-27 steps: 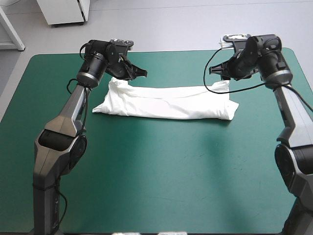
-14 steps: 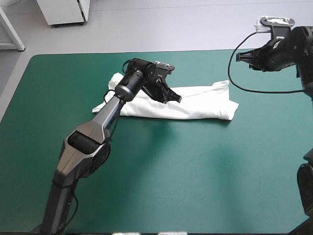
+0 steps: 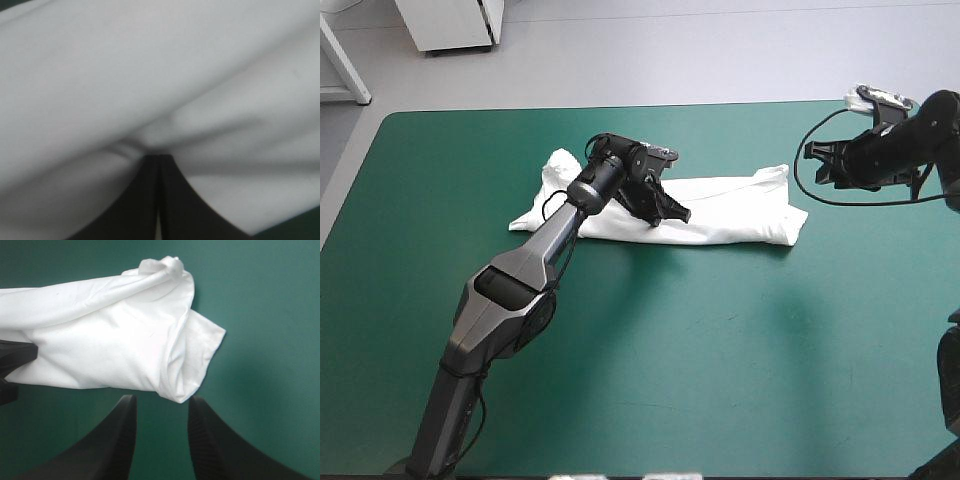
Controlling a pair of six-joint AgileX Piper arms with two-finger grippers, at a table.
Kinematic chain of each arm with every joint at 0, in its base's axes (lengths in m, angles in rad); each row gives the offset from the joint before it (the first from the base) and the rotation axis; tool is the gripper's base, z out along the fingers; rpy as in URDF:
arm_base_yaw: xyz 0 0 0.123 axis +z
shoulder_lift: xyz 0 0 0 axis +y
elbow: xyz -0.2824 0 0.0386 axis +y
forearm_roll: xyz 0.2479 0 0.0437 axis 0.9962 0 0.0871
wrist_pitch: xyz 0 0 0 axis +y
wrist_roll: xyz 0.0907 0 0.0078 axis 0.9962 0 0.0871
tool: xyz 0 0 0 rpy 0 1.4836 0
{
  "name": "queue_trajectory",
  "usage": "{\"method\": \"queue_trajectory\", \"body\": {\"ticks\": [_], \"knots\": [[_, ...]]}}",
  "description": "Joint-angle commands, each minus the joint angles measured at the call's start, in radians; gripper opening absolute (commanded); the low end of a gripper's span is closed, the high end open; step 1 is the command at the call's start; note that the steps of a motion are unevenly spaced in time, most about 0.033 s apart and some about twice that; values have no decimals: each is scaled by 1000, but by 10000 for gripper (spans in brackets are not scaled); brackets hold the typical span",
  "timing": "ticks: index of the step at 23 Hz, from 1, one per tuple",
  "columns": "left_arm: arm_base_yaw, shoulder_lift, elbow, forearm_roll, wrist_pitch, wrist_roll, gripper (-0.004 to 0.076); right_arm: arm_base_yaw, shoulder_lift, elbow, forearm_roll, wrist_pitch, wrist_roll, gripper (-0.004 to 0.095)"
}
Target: Fold the cloth
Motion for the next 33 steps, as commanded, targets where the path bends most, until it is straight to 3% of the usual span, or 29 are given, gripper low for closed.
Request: {"method": "queue_trajectory", "body": {"ticks": [1,5,7,14,27,29,30,33], "knots": [[0,-53,-21,-12,30,-9,-9,-49,-13,15,166,-48,-89,427],[0,-53,-21,-38,34,-9,-9,-61,82,28,237,-21,-152,629],[0,-53,-21,-42,37,-9,-9,-61,152,34,269,-21,-184,634],[0,-53,-21,-51,31,-9,-9,-61,275,36,219,-21,-196,633],[0,-53,-21,-51,27,-9,-9,6,380,36,313,-31,-255,619],[0,-53,-21,-51,27,-9,-9,27,388,36,301,-31,-240,543],[0,-53,-21,-51,27,-7,-9,38,391,36,283,-35,-223,457],[0,-53,-21,-51,27,-7,-9,58,391,36,226,-38,-202,26]]}}
